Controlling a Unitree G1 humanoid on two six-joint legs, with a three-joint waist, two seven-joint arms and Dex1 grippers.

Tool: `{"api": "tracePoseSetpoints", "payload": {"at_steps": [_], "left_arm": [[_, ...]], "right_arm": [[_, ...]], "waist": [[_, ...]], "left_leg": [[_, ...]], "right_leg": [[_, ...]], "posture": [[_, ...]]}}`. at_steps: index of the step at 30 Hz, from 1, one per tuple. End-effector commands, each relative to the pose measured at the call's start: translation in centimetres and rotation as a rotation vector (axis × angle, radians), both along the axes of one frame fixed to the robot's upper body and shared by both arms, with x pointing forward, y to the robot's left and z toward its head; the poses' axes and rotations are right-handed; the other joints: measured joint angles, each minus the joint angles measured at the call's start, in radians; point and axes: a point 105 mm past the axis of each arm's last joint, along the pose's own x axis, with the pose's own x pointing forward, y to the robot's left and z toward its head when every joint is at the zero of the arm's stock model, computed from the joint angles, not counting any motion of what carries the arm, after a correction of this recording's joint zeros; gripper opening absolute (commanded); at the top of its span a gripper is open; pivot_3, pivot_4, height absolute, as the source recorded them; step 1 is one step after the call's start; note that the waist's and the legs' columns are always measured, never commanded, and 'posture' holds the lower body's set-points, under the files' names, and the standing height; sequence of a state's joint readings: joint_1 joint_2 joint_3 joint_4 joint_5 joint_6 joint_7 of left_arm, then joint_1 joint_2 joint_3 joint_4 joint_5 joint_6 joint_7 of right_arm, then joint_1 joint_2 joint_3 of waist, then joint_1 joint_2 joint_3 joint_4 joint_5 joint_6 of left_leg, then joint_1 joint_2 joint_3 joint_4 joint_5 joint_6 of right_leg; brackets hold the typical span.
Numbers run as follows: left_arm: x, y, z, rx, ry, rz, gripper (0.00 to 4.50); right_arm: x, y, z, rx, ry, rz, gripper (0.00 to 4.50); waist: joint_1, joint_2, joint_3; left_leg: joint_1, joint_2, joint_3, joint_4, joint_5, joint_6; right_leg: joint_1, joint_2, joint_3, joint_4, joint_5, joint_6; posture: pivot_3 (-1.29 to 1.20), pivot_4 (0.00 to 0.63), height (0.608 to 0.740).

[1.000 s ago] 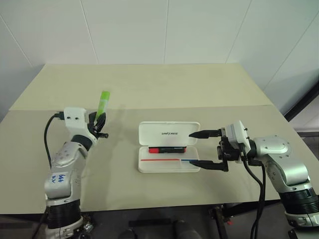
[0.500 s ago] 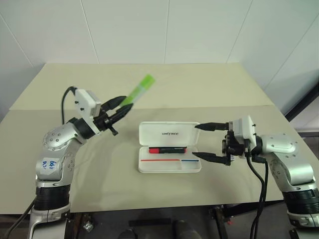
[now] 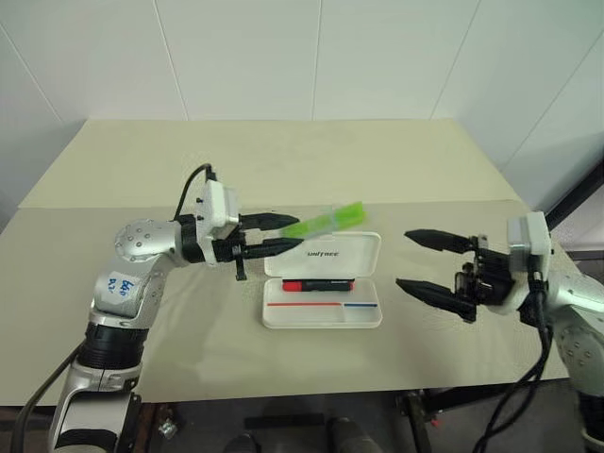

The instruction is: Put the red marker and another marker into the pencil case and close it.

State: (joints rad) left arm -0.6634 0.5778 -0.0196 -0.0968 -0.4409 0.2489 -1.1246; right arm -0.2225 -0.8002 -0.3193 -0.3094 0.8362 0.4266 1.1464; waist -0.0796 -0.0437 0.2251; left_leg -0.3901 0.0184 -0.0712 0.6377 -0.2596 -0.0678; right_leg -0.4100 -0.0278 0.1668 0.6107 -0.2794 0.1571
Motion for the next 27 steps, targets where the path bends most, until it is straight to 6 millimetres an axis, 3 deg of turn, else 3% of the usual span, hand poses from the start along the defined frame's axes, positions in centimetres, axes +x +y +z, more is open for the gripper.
{"api": "tracePoseSetpoints", "payload": {"at_steps": [1,6,20,27], "left_arm": [[-0.5,-0.3,-0.2,0.069,-0.018,-0.035,1.17],[-1.1,-0.6,-2.7,0.171,0.017,-0.022,1.17],[-2.3,0.3,-5.8,0.303,0.108,0.059,1.17],[-2.7,1.2,-8.3,0.381,0.135,0.074,1.17]], "right_arm": [[-0.9,-0.7,0.5,-0.042,-0.019,0.01,4.5],[-0.9,-0.6,-0.1,-0.058,-0.032,-0.008,4.5],[-0.6,-0.4,-0.9,-0.063,-0.04,-0.034,4.5],[-0.7,0.1,-1.2,-0.054,-0.034,-0.026,4.5]], "waist": [[-0.002,0.0,0.0],[-0.003,0.0,0.0],[-0.001,0.0,0.0],[0.0,0.0,0.0]], "left_leg": [[0.0,0.0,0.0,0.0,0.0,0.0],[0.0,0.0,0.001,0.0,0.0,0.0],[0.0,0.0,0.001,0.0,0.0,0.0],[0.0,0.0,0.001,-0.001,0.0,0.0]], "right_leg": [[0.0,0.0,0.0,0.0,0.0,0.0],[0.0,0.0,0.0,0.0,0.0,0.0],[0.0,0.0,0.0,0.0,-0.001,0.0],[0.0,0.0,0.0,0.0,-0.001,-0.001]], "posture": [[0.0,0.15,0.74],[0.0,0.15,0.74],[0.0,0.15,0.74],[0.0,0.15,0.74]]}}
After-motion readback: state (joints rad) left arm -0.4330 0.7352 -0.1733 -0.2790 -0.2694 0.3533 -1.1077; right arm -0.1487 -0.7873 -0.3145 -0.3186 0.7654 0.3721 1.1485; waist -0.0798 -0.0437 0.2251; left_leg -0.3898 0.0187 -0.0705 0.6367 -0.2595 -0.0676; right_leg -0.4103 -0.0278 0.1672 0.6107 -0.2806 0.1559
